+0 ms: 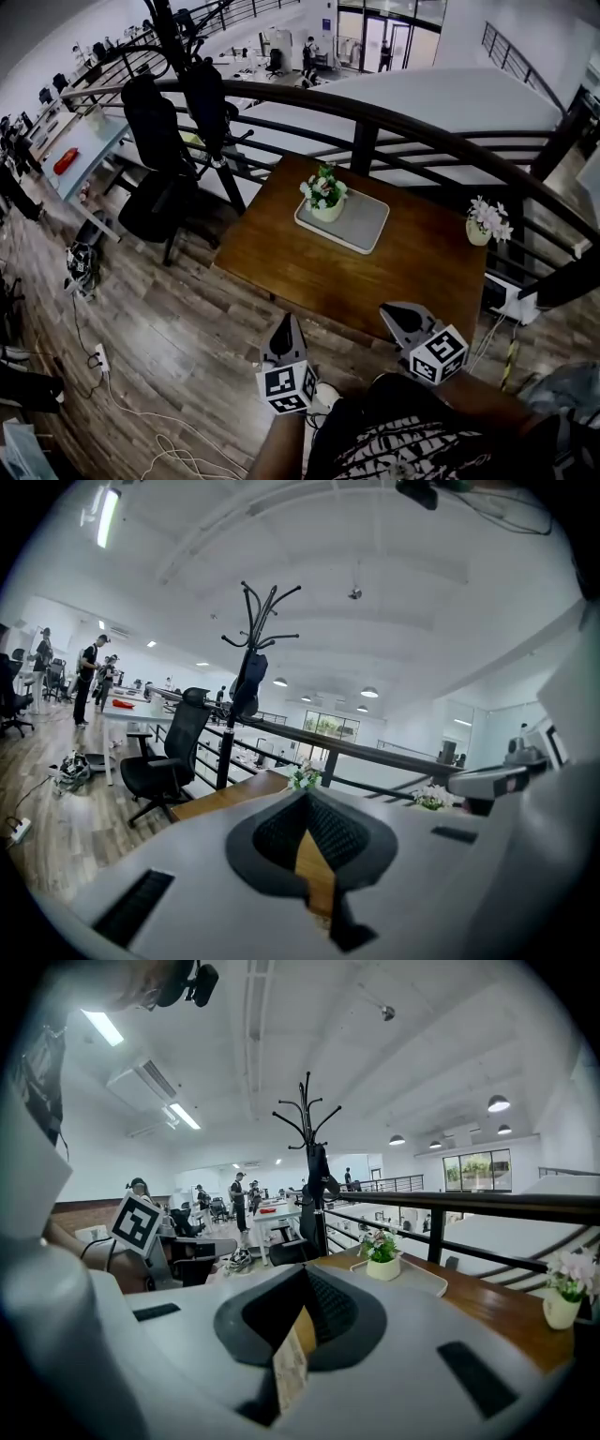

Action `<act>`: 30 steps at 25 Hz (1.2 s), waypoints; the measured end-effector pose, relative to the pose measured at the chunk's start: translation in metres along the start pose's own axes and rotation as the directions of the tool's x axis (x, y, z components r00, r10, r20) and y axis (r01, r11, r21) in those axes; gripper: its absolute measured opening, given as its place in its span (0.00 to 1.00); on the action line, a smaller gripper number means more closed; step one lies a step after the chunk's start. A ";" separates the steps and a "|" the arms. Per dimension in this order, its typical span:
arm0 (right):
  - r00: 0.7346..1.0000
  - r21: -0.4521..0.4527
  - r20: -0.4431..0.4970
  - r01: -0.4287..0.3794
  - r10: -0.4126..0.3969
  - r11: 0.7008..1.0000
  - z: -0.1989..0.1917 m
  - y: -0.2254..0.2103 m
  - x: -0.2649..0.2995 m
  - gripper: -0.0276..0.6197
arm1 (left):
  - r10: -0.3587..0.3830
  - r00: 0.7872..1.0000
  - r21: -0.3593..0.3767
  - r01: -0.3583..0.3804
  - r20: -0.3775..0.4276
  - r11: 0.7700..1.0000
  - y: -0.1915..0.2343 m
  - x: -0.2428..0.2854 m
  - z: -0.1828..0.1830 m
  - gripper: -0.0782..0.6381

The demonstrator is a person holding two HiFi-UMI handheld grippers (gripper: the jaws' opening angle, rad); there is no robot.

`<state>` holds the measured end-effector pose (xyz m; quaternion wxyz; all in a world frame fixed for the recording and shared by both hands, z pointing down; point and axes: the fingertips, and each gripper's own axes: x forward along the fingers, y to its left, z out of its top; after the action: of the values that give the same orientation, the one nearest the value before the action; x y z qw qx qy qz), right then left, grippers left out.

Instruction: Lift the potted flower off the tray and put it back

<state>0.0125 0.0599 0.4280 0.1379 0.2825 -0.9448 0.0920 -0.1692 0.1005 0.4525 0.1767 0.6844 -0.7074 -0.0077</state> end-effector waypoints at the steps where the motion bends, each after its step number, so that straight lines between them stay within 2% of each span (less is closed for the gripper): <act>1: 1.000 0.004 0.001 0.000 0.000 1.000 0.002 0.001 0.004 0.04 | -0.007 1.000 0.004 0.007 -0.004 1.000 0.001 0.004 0.001 0.12; 7: 1.000 0.040 0.008 0.023 -0.023 0.999 0.006 -0.019 0.037 0.04 | -0.057 0.997 0.039 0.058 -0.045 0.998 0.003 0.048 0.001 0.12; 15: 0.998 0.087 0.016 0.062 -0.063 0.994 0.002 -0.090 0.094 0.04 | -0.115 0.985 0.079 0.126 -0.125 0.989 -0.007 0.146 -0.003 0.12; 22: 0.998 0.115 -0.011 0.063 -0.062 0.991 0.003 -0.157 0.137 0.04 | -0.132 0.976 0.116 0.153 -0.171 0.981 -0.014 0.251 -0.016 0.12; 30: 0.999 0.165 -0.018 0.047 -0.044 0.985 -0.002 -0.201 0.159 0.04 | -0.138 0.961 0.129 0.173 -0.239 0.976 -0.029 0.312 -0.027 0.12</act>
<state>-0.0026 -0.1863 0.4989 0.1226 0.3138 -0.9262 0.1691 -0.1347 -0.1975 0.5454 0.2042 0.7456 -0.6248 0.1101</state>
